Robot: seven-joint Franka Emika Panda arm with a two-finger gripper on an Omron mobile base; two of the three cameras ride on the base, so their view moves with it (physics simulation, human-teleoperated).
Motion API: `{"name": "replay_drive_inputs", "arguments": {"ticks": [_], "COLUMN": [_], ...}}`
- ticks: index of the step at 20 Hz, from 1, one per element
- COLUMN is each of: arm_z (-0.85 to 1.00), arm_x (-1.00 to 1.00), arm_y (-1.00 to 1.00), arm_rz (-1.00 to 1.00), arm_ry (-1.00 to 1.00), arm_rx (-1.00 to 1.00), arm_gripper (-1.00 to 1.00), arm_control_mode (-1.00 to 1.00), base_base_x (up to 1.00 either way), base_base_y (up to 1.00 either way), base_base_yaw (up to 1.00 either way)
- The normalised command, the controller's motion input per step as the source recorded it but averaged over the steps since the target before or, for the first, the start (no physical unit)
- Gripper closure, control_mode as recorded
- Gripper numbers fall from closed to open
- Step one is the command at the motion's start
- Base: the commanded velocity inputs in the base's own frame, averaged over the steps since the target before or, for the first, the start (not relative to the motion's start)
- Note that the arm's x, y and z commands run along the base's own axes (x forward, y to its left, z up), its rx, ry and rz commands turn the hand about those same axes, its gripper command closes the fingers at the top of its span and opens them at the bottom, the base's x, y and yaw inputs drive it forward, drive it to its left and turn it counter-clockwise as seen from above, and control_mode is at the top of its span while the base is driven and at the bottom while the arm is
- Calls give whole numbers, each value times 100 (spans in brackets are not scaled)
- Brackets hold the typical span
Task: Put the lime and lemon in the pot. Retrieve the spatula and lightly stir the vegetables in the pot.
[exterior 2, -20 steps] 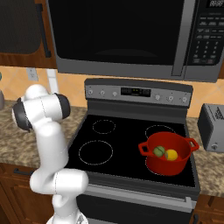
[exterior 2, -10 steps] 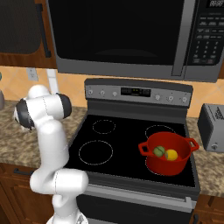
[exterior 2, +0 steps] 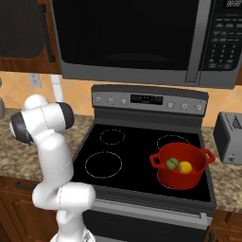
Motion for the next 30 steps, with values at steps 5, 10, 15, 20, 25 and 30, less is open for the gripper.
{"name": "replay_drive_inputs", "arguments": {"ticks": [5, 10, 15, 20, 25, 30], "arm_z": [3, 3, 0, -2, -12, -34], "arm_x": [0, 5, 2, 0, 0, 2], "arm_y": [-12, 0, -1, -8, 0, 0], "arm_rz": [0, 0, 0, 0, 0, 0], "arm_ry": [-1, 0, 0, -3, -4, -1], "arm_rx": [9, 11, 1, -2, -7, -8], "arm_gripper": [-100, 100, 100, 100, 100, 100], "arm_control_mode": [-100, -100, -100, -100, -100, -100], "base_base_x": [0, 0, 0, 0, 0, 0], "base_base_y": [0, 0, 0, 0, 0, 0], "base_base_yaw": [0, 0, 0, 0, 0, 0]}}
